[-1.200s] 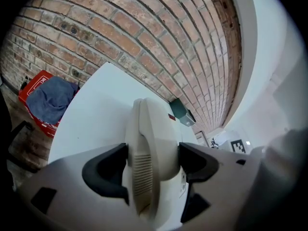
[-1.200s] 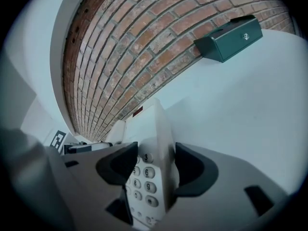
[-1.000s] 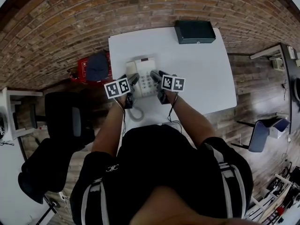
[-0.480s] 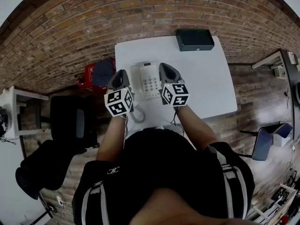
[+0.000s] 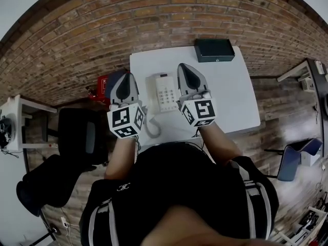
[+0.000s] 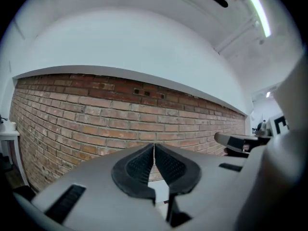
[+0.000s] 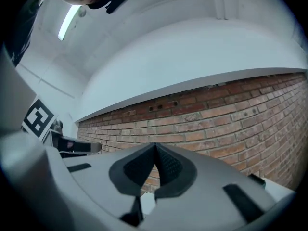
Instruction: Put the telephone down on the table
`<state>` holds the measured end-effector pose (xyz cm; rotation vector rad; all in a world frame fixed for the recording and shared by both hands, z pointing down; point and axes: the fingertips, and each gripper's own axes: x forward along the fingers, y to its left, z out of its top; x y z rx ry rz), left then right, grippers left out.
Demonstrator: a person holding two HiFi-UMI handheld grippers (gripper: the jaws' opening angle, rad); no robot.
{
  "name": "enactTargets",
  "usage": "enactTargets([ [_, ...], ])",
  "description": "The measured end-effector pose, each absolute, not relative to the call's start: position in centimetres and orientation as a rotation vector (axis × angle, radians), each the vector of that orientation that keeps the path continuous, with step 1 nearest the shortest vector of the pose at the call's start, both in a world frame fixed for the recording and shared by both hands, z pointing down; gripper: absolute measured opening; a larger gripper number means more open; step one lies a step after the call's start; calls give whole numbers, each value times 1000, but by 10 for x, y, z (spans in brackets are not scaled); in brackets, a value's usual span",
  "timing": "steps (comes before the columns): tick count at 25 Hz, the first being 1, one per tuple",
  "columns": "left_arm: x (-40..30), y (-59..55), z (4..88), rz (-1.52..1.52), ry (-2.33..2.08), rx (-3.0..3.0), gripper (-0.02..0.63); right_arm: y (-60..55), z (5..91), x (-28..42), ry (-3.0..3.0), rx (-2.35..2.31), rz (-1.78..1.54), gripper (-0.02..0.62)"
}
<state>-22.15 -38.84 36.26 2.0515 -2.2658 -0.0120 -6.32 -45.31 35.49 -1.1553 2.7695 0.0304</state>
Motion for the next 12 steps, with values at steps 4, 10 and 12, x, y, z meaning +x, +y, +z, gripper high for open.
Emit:
enactTargets([
  [4, -223, -382, 370, 10, -2272, 2031, 8, -451, 369, -59, 2793, -1169, -14, -3],
  [10, -217, -382, 377, 22, -2252, 2032, 3, -446, 372, -62, 2810, -1169, 22, -3],
  [12, -217, -383, 378, 24, -2253, 2028, 2, -445, 370, -65, 2812, -1167, 35, -3],
])
